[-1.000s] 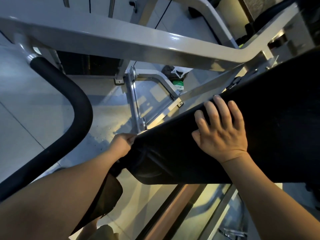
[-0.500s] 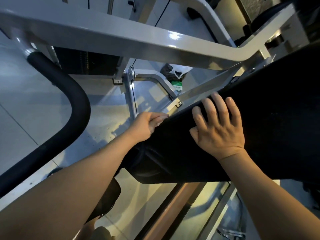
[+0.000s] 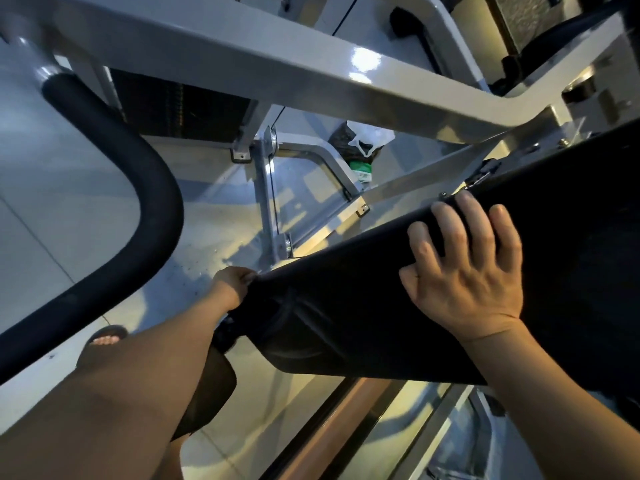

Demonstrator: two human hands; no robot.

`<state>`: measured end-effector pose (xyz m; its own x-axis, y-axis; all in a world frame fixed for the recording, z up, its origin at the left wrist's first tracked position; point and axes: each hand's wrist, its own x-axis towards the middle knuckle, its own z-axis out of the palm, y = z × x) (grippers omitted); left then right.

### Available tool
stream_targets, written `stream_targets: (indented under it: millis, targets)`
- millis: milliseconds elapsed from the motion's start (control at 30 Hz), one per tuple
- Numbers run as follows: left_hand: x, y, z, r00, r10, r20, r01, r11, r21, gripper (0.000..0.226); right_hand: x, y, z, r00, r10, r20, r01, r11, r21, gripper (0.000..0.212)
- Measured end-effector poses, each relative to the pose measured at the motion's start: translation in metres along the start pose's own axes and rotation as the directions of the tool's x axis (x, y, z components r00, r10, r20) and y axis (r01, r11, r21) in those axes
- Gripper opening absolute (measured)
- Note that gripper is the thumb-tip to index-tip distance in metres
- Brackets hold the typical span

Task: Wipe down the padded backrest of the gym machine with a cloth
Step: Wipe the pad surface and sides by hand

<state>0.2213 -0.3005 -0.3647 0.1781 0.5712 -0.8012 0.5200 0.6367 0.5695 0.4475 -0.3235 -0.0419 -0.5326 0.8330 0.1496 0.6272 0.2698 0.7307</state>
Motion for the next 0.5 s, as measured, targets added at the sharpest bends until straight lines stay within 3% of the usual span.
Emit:
stream_targets:
  millis: [167,267,400,500]
  targets:
    - [-0.025,0.022,0.01,0.981,0.192,-0.024,-0.193,0.969,-0.153,0.02,0.003,0.0,-0.004,1.0,0.006,0.024,-0.007,1.0,0.027,0.039]
    - [-0.051,0.033,0.013,0.951,0.302,-0.07,-0.309,0.914,-0.261,0.022,0.004,0.002,-0.008,0.998,-0.014,0.062,0.012,0.999,0.033,0.04]
    - [-0.066,0.037,0.015,0.944,0.323,-0.072,-0.33,0.901,-0.281,0.022,0.005,0.0,-0.018,0.987,-0.089,0.131,0.073,0.99,0.12,0.043]
    - [-0.064,0.035,0.008,0.951,0.308,-0.039,-0.31,0.941,-0.139,0.028,-0.002,-0.041,-0.021,0.935,-0.283,0.212,0.236,0.946,0.222,0.053]
